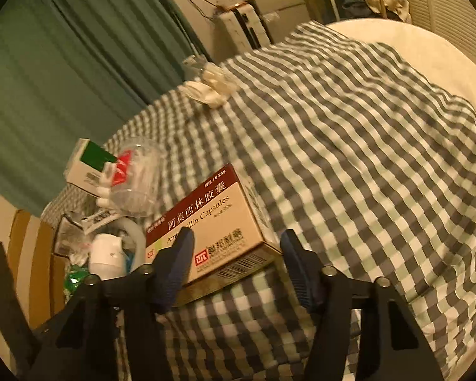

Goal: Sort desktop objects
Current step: 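Grasp the amoxicillin box with the right gripper while the left grasps the white cup, then carry the amoxicillin box and white cup over the cardboard box with both grippers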

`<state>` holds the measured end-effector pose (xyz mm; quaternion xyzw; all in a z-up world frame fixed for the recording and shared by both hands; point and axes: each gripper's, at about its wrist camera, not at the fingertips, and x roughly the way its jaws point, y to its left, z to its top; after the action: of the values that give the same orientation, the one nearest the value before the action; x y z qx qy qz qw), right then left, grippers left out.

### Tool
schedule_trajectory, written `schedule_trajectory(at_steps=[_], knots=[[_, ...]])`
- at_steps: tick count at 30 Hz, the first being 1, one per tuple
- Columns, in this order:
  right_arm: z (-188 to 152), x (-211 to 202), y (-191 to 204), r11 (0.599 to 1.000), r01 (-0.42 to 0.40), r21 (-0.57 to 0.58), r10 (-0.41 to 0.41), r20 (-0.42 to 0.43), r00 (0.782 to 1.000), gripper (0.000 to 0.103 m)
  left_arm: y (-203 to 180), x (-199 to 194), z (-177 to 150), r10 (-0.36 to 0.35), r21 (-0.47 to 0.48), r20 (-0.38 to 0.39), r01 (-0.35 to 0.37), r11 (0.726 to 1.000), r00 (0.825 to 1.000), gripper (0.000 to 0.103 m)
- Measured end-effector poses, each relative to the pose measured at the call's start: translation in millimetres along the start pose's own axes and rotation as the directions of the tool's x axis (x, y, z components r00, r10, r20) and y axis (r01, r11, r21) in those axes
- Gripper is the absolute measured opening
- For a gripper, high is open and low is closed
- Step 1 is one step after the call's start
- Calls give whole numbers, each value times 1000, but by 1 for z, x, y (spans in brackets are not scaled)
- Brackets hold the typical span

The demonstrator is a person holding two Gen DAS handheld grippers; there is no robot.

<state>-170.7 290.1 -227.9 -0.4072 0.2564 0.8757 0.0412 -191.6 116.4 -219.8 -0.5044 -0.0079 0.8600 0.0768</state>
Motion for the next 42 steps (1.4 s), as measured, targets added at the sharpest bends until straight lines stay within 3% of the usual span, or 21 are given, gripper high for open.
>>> schedule_trajectory(at_steps=[5,8,14,16,19,22,28,32,34,38,40,42], knots=[[3,-13,9,998,-37,-43,40,70,997,42,4,-5,-2,-10,-12,7,10,1000,1000,33],[4,-21,20,992,-95,-86,104,108,989,39,10,-6,-3,-13,-22,4,13,1000,1000,33],[-2,-6,40,987,-118,-112,124,49,991,41,17,-2,-6,2,-55,-3,-2,998,1000,33],[-4,-1,39,987,-136,-87,139,30,990,42,20,-1,-6,2,-68,-5,-3,998,1000,33],[-4,8,22,975,-215,53,216,-4,976,43,23,-1,-5,3,-69,0,-3,998,1000,33],[-7,25,10,975,-176,137,188,-81,979,47,25,-1,-6,2,-76,3,-2,997,1000,33],[-13,38,-11,915,-274,297,317,-106,942,47,23,2,-8,12,-65,-5,-12,998,1000,33],[-9,25,-3,895,-353,273,378,-44,925,38,26,3,-7,6,-72,-6,-7,997,1000,33],[-7,16,13,878,-426,219,438,-6,899,38,25,2,-8,10,-67,-4,-10,998,1000,33],[-12,18,46,927,-364,88,368,-43,929,38,25,1,-10,14,-65,1,-14,998,1000,33],[-16,21,57,947,-319,30,321,-58,945,29,26,-1,-11,10,-61,7,-10,998,1000,33],[-16,17,62,953,-303,-11,303,-38,952,29,26,-5,-11,-1,-47,20,2,999,1000,33]])
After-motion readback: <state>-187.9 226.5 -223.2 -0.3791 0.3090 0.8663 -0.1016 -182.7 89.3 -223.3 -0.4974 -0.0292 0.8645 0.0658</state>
